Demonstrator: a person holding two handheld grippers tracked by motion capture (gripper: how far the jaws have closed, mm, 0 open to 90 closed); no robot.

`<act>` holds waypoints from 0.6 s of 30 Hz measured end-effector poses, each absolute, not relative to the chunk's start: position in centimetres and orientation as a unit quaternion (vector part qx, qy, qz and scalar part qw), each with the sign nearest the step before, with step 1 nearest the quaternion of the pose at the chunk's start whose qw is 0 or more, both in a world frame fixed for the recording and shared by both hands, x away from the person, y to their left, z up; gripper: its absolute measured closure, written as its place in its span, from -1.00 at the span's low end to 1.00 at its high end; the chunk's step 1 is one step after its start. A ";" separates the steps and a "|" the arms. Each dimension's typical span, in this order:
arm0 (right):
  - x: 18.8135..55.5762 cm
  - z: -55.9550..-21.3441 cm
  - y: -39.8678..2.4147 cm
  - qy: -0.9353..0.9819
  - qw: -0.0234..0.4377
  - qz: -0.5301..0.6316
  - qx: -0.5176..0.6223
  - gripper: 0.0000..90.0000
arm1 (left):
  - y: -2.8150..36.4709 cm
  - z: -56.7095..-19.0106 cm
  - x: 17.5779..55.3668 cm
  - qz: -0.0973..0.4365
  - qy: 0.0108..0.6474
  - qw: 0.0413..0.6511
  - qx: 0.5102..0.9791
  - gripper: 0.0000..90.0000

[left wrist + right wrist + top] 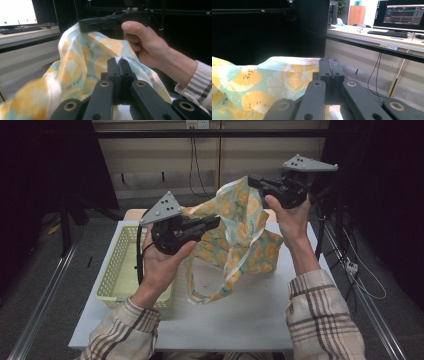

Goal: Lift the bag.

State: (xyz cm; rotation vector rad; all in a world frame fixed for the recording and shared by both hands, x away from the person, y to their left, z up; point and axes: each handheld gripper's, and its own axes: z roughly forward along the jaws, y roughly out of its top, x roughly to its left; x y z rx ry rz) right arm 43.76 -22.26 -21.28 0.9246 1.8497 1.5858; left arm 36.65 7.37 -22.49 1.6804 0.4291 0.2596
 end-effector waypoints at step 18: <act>46.9 -27.1 -22.4 0.707 0.241 0.539 0.390 1.00 | 7.4 -28.3 38.3 0.121 0.231 0.567 0.781 0.87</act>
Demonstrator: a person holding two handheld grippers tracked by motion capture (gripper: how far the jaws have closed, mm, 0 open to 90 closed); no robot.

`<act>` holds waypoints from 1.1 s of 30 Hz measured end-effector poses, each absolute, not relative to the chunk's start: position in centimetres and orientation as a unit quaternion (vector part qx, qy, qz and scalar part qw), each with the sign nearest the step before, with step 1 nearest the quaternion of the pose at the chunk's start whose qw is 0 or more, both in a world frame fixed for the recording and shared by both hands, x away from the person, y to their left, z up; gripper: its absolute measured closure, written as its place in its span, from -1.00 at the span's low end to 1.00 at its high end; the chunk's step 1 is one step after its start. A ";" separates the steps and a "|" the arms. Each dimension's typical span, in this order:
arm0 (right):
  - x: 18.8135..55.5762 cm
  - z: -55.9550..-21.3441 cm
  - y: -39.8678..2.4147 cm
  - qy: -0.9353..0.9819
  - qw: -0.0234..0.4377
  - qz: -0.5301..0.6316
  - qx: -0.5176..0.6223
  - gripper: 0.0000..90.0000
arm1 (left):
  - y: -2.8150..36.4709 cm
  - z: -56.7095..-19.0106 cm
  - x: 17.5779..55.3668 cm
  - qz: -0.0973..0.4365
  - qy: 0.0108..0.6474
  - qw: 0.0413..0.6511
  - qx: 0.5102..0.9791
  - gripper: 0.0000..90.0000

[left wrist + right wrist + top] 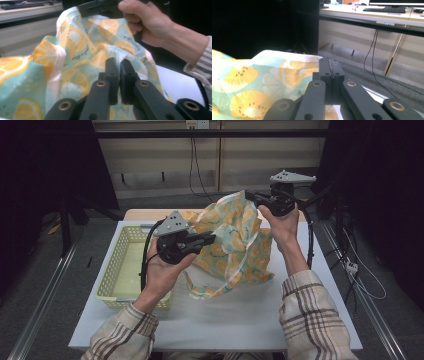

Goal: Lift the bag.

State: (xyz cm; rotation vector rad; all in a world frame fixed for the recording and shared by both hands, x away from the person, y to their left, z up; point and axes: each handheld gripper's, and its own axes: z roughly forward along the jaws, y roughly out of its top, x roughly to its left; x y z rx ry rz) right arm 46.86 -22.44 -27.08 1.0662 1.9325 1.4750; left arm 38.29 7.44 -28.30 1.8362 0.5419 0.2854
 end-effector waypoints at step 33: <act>43.5 -28.7 -21.7 0.727 0.224 0.521 0.387 -0.30 | 7.8 -30.1 38.3 0.162 0.250 0.537 0.789 -0.51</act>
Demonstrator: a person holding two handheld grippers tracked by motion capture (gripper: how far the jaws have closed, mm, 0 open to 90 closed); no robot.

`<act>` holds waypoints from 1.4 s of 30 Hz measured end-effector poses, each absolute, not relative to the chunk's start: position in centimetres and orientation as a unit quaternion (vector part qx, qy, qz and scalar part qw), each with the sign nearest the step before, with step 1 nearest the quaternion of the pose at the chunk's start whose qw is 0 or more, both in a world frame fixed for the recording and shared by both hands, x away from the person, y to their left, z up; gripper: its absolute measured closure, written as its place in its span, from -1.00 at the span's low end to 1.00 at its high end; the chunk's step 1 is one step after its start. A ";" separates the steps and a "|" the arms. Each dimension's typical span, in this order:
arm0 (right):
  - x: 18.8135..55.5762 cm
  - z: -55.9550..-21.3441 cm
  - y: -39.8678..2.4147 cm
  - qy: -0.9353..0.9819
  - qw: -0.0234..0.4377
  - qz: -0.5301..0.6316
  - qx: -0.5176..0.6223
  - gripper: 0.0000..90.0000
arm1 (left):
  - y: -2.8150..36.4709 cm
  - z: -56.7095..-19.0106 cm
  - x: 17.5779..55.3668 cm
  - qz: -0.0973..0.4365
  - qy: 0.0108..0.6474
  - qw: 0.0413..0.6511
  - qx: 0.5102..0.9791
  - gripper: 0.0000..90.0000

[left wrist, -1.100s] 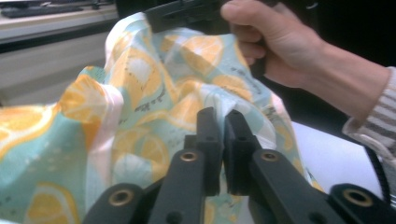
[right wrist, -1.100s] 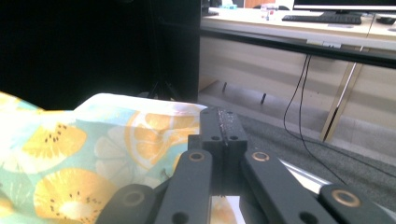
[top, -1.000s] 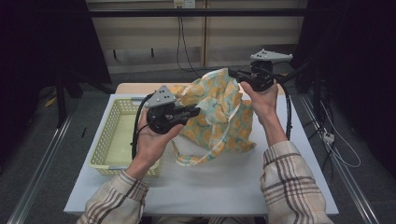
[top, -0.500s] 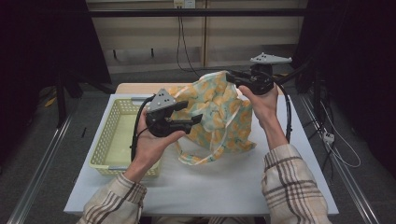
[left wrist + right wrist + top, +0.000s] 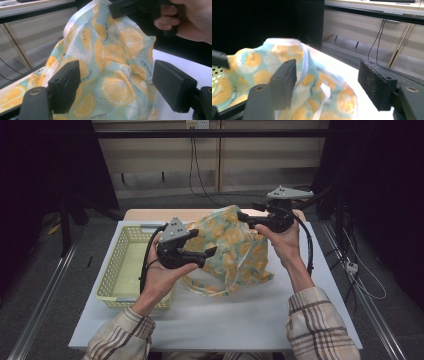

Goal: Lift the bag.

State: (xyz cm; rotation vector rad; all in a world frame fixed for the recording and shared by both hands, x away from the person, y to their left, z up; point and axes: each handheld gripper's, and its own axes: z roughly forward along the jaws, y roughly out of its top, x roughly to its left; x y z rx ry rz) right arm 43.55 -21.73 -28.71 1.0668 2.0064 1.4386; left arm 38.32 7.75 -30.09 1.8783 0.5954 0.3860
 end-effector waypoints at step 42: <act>31.3 -38.8 -25.4 0.732 0.216 0.467 0.446 -0.78 | 16.6 -36.3 32.0 0.197 0.307 0.495 0.789 -0.90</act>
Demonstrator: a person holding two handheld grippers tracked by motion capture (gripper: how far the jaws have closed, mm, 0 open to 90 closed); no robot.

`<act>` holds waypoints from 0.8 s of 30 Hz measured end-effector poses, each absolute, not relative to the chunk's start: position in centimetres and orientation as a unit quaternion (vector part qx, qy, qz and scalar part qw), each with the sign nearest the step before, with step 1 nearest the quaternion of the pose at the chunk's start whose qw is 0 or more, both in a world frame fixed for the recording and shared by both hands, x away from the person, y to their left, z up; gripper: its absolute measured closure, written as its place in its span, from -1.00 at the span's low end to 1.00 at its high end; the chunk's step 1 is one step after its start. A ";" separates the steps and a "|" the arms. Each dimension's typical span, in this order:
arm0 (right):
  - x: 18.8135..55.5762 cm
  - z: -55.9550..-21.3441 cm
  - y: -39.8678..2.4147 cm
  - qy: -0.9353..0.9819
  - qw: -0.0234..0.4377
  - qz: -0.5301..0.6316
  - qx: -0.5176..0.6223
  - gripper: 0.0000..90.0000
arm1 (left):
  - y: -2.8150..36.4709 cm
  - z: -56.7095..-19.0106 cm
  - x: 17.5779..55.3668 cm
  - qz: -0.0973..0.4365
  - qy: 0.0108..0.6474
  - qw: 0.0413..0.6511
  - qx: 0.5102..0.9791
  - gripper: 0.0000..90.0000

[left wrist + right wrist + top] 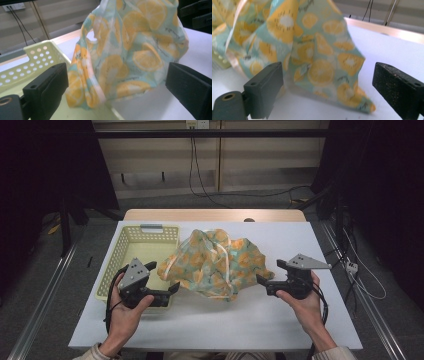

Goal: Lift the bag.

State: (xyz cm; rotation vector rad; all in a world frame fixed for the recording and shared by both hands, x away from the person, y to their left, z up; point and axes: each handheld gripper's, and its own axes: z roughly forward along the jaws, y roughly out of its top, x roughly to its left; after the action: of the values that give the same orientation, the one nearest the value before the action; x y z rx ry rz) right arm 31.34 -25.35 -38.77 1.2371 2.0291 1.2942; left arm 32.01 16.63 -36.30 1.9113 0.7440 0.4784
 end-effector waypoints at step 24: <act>26.8 -42.2 -28.4 0.715 0.230 0.436 0.496 -0.77 | 20.7 -40.1 28.2 0.214 0.354 0.481 0.773 -0.87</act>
State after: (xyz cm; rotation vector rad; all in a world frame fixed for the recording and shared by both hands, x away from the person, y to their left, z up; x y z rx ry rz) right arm 26.77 -28.37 -42.22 1.3647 1.9664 1.1994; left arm 28.21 20.71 -40.11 1.8851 0.8622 0.5226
